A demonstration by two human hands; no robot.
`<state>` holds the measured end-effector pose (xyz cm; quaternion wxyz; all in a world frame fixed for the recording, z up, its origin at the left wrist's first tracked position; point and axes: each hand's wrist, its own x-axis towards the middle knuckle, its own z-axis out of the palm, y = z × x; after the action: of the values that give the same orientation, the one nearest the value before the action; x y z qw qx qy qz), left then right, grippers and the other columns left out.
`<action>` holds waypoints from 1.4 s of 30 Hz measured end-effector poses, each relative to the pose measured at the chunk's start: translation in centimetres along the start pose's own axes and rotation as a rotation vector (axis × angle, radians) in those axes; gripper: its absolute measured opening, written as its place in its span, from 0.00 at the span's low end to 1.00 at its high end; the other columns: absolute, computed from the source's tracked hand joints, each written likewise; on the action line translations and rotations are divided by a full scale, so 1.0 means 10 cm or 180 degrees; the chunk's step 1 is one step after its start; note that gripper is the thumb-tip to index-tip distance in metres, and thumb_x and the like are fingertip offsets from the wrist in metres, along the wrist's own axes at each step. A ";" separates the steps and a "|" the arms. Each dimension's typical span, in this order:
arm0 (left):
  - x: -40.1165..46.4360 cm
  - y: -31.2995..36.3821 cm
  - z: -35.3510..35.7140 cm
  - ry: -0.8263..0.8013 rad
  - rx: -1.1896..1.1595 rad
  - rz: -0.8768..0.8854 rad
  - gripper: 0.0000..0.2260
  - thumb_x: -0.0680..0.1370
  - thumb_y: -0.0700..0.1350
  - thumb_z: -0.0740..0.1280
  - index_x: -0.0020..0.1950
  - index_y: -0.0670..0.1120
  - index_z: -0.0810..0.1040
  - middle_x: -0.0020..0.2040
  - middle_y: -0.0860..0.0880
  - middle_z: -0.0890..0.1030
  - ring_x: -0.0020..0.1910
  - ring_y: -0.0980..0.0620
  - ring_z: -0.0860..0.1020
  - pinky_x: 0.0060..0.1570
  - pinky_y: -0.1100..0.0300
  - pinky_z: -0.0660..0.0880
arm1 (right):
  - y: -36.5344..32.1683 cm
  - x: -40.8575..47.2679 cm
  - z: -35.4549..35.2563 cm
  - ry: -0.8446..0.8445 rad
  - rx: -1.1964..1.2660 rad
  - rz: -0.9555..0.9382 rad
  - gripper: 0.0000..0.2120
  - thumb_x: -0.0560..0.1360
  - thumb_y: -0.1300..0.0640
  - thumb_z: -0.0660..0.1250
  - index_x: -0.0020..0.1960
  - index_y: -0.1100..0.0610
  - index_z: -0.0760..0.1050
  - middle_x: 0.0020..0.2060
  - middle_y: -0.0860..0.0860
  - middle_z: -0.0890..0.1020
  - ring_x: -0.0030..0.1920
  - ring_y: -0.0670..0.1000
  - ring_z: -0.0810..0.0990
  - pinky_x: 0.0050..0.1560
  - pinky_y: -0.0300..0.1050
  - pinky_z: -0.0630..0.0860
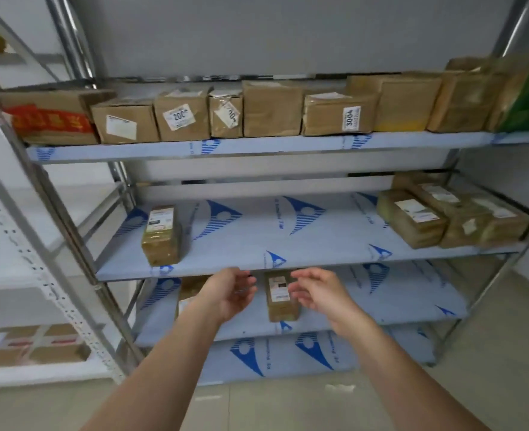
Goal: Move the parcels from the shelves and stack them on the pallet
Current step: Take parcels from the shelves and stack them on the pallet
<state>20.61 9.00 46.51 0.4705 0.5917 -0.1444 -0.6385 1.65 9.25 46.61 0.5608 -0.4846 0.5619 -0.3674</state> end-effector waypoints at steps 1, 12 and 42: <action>0.10 0.01 0.19 -0.0037 0.0060 -0.0033 0.06 0.80 0.39 0.62 0.49 0.41 0.78 0.36 0.45 0.81 0.34 0.48 0.77 0.26 0.62 0.76 | 0.00 0.07 -0.18 0.0095 0.0031 0.0019 0.08 0.80 0.63 0.61 0.53 0.56 0.79 0.45 0.53 0.85 0.46 0.50 0.83 0.47 0.41 0.80; 1.27 0.26 1.80 -0.0402 0.0431 -0.0252 0.11 0.83 0.42 0.58 0.46 0.40 0.76 0.43 0.43 0.80 0.38 0.46 0.78 0.36 0.60 0.73 | -0.03 1.06 -1.52 0.0936 0.0336 0.0315 0.07 0.77 0.66 0.65 0.53 0.59 0.80 0.45 0.55 0.83 0.41 0.50 0.81 0.43 0.39 0.77; 2.59 -0.30 5.40 0.0084 0.1154 -0.0520 0.11 0.80 0.44 0.66 0.61 0.42 0.73 0.57 0.42 0.74 0.53 0.44 0.73 0.53 0.54 0.73 | -0.04 3.26 -5.04 0.1851 -0.1547 0.0422 0.32 0.75 0.54 0.67 0.77 0.49 0.60 0.79 0.53 0.52 0.78 0.60 0.50 0.74 0.65 0.56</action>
<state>-25.08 -29.52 42.21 0.3047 0.6847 -0.2023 -0.6304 -44.83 -28.68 43.18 0.2693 -0.4417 0.7982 -0.3086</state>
